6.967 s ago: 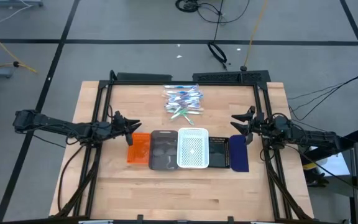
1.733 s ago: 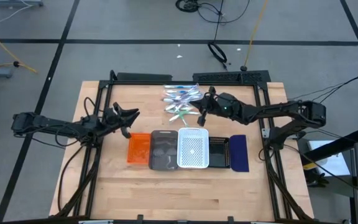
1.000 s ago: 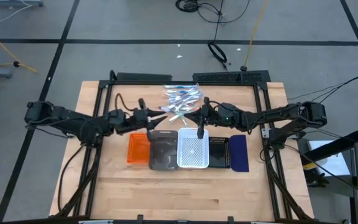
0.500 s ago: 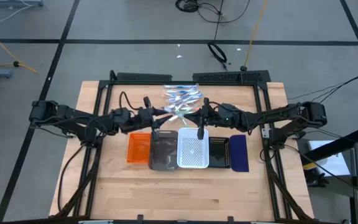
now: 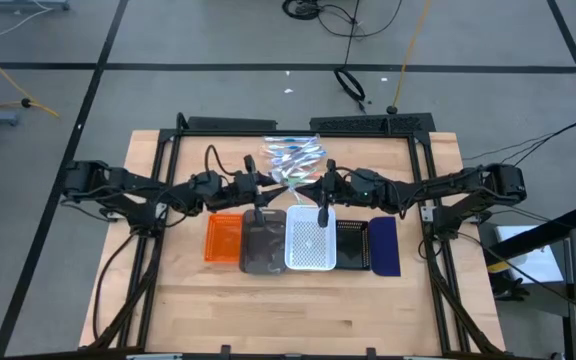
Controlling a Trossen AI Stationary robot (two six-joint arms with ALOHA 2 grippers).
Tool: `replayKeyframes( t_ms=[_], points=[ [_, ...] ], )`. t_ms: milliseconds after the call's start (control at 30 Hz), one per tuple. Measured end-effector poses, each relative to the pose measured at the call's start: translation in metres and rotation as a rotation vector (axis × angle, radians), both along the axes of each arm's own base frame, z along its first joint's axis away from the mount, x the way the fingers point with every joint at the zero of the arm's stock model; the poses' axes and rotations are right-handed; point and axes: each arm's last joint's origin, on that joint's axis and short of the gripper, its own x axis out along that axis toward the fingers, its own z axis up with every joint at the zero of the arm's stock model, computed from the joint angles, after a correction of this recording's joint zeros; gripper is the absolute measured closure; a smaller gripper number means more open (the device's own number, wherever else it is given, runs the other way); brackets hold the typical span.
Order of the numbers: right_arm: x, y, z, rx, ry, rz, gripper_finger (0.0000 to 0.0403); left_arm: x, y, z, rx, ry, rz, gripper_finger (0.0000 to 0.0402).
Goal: Pick & Place Toothbrushes
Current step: Put the purple toothbrush into the left black bin
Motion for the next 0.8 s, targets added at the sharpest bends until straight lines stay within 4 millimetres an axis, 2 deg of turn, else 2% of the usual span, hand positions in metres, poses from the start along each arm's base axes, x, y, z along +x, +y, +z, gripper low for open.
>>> replayKeyframes(
  t_ms=[133, 267, 567, 800],
  points=[
    [0.0, -0.001, -0.002, -0.001, 0.024, -0.028, 0.0403, 0.001, 0.0, 0.003, 0.0, -0.004, 0.0, 0.0324],
    [0.0, -0.001, -0.002, -0.004, 0.025, -0.035, 0.0403, 0.001, 0.0, 0.001, 0.001, 0.014, 0.003, 0.0381],
    [-0.001, -0.001, -0.003, -0.009, 0.032, -0.047, 0.0401, 0.0, -0.001, 0.002, -0.014, 0.023, -0.002, 0.0382],
    [-0.001, -0.001, -0.007, -0.013, 0.071, -0.045, 0.0371, -0.017, -0.012, 0.012, -0.026, 0.13, -0.022, 0.0382]
  ],
)
